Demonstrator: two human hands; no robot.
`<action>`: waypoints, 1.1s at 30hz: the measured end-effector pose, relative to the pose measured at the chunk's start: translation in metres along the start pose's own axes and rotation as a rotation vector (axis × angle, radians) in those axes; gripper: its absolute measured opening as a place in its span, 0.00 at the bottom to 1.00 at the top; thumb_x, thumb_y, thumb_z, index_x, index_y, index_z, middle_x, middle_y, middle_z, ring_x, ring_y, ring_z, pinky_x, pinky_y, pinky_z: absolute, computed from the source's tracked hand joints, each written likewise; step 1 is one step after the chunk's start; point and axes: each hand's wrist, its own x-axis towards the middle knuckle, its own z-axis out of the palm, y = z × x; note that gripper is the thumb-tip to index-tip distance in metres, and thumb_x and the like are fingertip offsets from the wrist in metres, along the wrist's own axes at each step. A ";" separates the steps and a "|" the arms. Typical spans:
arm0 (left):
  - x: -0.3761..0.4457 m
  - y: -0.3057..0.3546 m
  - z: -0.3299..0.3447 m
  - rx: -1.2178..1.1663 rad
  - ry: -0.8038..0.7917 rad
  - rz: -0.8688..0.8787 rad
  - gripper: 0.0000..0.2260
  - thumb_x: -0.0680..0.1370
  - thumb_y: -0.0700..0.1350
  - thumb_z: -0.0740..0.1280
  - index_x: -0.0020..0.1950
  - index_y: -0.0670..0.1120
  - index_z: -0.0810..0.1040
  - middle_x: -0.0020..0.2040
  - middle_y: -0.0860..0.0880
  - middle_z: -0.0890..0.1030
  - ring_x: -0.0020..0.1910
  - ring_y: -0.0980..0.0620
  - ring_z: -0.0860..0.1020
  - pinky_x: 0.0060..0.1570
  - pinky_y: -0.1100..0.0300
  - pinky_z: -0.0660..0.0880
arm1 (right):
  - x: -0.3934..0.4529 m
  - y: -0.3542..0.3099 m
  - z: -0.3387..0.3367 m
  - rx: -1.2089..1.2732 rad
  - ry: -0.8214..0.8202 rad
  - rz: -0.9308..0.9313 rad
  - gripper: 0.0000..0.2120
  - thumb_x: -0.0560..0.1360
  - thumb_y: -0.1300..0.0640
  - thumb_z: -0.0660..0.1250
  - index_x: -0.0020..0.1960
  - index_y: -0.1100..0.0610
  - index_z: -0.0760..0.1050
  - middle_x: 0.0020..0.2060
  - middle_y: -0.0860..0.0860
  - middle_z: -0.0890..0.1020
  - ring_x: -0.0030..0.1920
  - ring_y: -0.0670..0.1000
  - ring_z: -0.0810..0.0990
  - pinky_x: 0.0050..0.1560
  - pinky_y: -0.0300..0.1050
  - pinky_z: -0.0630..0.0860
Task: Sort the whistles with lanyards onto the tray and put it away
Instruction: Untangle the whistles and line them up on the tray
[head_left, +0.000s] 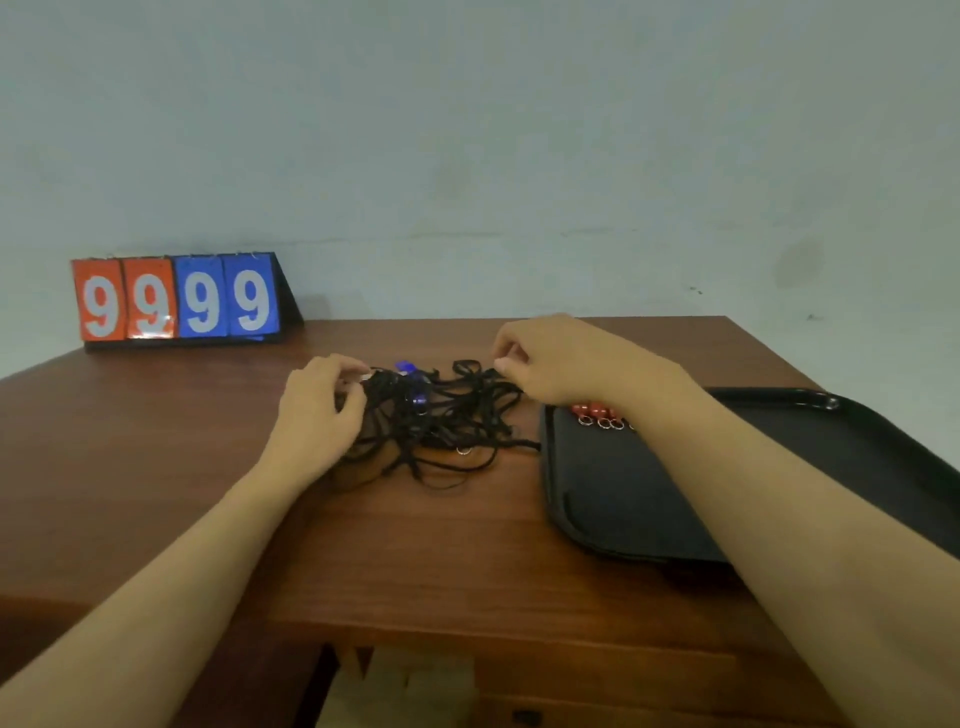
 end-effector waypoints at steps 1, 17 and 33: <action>0.008 0.001 0.000 -0.005 0.013 0.001 0.09 0.80 0.47 0.62 0.57 0.57 0.77 0.55 0.54 0.78 0.56 0.51 0.75 0.59 0.45 0.77 | 0.011 -0.006 0.002 -0.003 -0.002 0.008 0.14 0.84 0.52 0.60 0.66 0.54 0.77 0.62 0.51 0.81 0.61 0.52 0.78 0.61 0.47 0.75; 0.082 -0.064 0.032 -0.209 -0.017 -0.167 0.10 0.84 0.50 0.59 0.59 0.50 0.78 0.53 0.53 0.81 0.47 0.60 0.77 0.43 0.67 0.69 | 0.184 -0.057 0.082 -0.157 -0.050 0.126 0.17 0.82 0.45 0.60 0.57 0.58 0.78 0.52 0.55 0.81 0.50 0.57 0.80 0.55 0.55 0.80; 0.077 -0.056 0.027 -0.124 -0.282 -0.100 0.11 0.79 0.48 0.71 0.61 0.52 0.81 0.51 0.54 0.79 0.50 0.55 0.76 0.50 0.60 0.73 | 0.189 -0.043 0.088 -0.131 -0.208 0.106 0.17 0.82 0.46 0.62 0.68 0.50 0.73 0.66 0.52 0.78 0.62 0.55 0.77 0.62 0.52 0.75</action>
